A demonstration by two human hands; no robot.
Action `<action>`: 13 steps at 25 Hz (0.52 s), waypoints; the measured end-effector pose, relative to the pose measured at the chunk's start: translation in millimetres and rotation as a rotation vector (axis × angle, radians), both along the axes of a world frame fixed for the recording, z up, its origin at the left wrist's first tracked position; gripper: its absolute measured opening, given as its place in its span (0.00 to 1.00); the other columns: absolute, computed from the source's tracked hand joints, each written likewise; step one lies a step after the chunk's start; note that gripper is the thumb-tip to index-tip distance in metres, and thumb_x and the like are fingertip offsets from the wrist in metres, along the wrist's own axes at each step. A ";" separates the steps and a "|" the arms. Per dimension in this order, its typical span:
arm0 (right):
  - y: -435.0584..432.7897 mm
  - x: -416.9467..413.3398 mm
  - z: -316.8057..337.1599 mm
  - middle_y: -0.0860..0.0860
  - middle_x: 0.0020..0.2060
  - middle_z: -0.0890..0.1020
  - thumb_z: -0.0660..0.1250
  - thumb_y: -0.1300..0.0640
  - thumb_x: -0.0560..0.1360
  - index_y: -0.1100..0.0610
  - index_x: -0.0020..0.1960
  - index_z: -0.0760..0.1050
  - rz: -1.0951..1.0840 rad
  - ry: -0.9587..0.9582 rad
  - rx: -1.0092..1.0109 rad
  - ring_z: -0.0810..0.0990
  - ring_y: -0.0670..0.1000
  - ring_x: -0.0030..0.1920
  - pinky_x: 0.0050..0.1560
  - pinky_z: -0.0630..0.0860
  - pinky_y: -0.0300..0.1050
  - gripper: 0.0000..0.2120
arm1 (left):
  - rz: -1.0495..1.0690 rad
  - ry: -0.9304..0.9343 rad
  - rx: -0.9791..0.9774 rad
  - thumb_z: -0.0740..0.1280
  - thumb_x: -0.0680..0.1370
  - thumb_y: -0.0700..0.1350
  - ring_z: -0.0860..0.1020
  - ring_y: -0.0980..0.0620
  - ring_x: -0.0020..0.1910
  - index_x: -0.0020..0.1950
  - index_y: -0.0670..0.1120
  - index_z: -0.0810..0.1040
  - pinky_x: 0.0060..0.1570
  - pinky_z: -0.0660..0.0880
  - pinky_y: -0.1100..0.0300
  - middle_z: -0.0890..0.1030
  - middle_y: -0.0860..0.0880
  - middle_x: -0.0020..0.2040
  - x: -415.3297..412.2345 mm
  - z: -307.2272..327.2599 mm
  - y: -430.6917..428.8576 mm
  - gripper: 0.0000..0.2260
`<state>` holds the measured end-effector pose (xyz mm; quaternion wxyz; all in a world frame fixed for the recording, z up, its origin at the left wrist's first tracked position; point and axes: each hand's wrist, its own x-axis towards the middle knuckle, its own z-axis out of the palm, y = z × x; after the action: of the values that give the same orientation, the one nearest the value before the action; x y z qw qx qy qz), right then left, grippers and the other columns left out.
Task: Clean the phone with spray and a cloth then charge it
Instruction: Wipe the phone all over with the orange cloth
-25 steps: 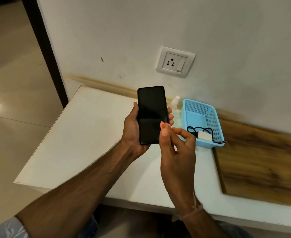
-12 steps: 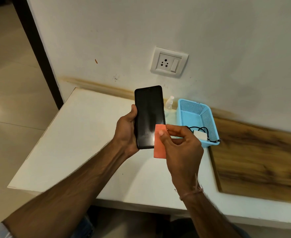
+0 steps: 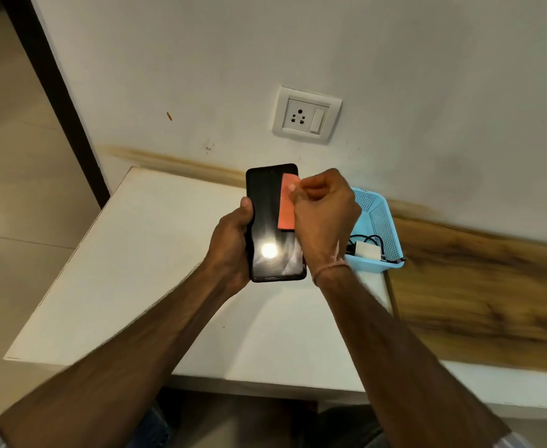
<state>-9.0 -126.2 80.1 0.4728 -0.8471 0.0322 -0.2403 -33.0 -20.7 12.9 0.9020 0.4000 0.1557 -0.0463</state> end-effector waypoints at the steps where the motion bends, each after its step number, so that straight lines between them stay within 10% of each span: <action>1: -0.6 -6.6 -4.2 0.44 0.33 0.78 0.75 0.55 0.71 0.54 0.39 0.74 0.016 -0.009 -0.006 0.77 0.43 0.36 0.45 0.78 0.47 0.09 | 0.009 0.014 0.014 0.59 0.83 0.55 0.86 0.46 0.43 0.57 0.43 0.81 0.38 0.82 0.54 0.87 0.44 0.48 -0.6 1.2 -0.1 0.18; 4: -14.7 -50.2 -33.1 0.51 0.37 0.78 0.74 0.55 0.71 0.56 0.39 0.74 0.057 -0.020 -0.017 0.77 0.46 0.39 0.42 0.78 0.48 0.10 | 0.008 0.099 0.027 0.60 0.82 0.58 0.85 0.42 0.49 0.62 0.42 0.79 0.48 0.82 0.48 0.85 0.41 0.54 -4.6 5.4 -1.7 0.22; 8: -26.6 -84.1 -45.7 0.47 0.35 0.76 0.76 0.53 0.70 0.48 0.38 0.71 0.096 -0.073 -0.118 0.76 0.39 0.45 0.37 0.72 0.26 0.13 | -0.010 0.114 0.007 0.60 0.82 0.59 0.82 0.38 0.56 0.65 0.41 0.78 0.60 0.78 0.42 0.83 0.38 0.59 -4.1 8.4 2.2 0.24; 13: -0.4 -11.2 -2.4 0.52 0.34 0.79 0.73 0.58 0.71 0.57 0.36 0.77 0.053 -0.115 -0.071 0.77 0.48 0.36 0.42 0.77 0.46 0.08 | -0.066 0.048 -0.074 0.58 0.83 0.57 0.84 0.42 0.51 0.65 0.42 0.79 0.47 0.82 0.50 0.85 0.41 0.56 -2.1 10.0 6.6 0.22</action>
<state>-20.2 -126.7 77.7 0.4496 -0.8489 -0.0260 -0.2768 -35.1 -14.1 22.9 0.9102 0.3701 0.1623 -0.0911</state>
